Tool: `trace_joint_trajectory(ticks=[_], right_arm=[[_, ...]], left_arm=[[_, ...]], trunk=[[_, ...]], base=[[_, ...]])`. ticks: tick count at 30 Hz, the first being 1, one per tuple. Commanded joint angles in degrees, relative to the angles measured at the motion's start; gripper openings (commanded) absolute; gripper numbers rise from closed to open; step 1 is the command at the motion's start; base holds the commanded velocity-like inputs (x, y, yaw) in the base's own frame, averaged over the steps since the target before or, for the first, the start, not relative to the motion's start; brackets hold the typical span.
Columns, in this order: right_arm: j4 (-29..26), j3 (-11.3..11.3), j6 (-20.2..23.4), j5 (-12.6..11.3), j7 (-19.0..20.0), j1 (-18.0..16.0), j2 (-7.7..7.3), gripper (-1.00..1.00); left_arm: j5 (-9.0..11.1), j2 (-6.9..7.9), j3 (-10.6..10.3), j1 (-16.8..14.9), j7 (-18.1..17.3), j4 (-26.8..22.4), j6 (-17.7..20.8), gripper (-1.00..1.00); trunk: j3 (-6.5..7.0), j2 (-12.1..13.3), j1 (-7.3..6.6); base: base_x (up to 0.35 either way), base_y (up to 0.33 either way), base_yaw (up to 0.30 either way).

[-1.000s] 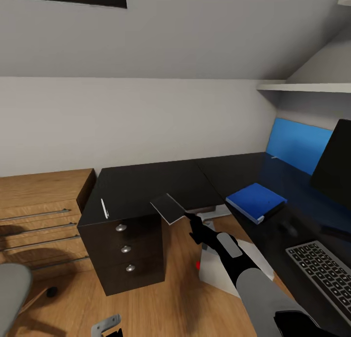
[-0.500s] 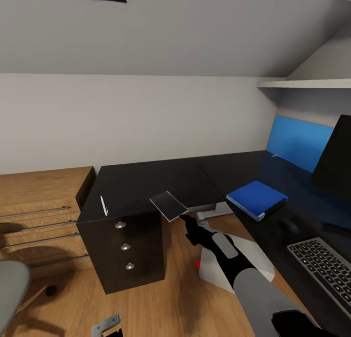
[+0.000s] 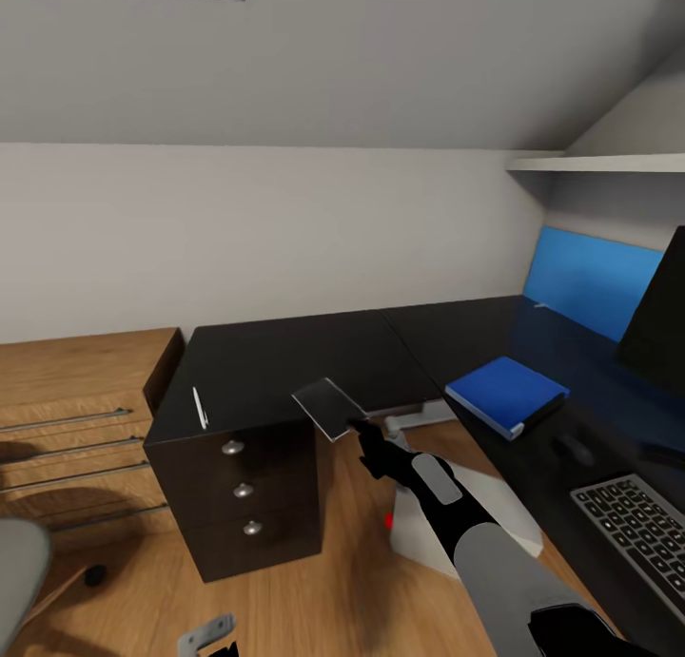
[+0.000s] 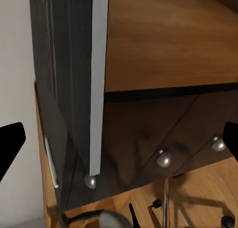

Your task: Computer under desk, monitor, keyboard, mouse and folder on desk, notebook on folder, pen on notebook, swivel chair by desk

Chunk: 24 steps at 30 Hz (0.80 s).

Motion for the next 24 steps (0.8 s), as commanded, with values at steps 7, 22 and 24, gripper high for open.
trace_joint_trajectory(ticks=[7, 22, 24], right_arm=[[-0.01, 0.16, 0.08, -0.04, 0.11, -0.03, -0.01, 1.00], [-0.01, 0.21, 0.11, -0.04, 0.11, -0.03, -0.01, 1.00], [-0.01, 0.20, 0.11, -0.04, 0.11, -0.03, -0.01, 1.00]], left_arm=[[0.42, 0.03, -0.11, 0.01, 0.39, -0.01, 0.20, 1.00], [0.37, 0.03, -0.11, 0.01, 0.39, 0.19, 0.19, 1.00], [0.37, 0.03, -0.11, 0.01, 0.39, 0.17, 0.19, 1.00]], trunk=[[-0.04, -0.02, 0.02], [-0.04, -0.02, 0.02], [-0.04, -0.02, 0.02]], base=[[0.096, 0.012, 0.000], [0.041, 0.008, 0.000], [0.128, 0.086, 0.000]])
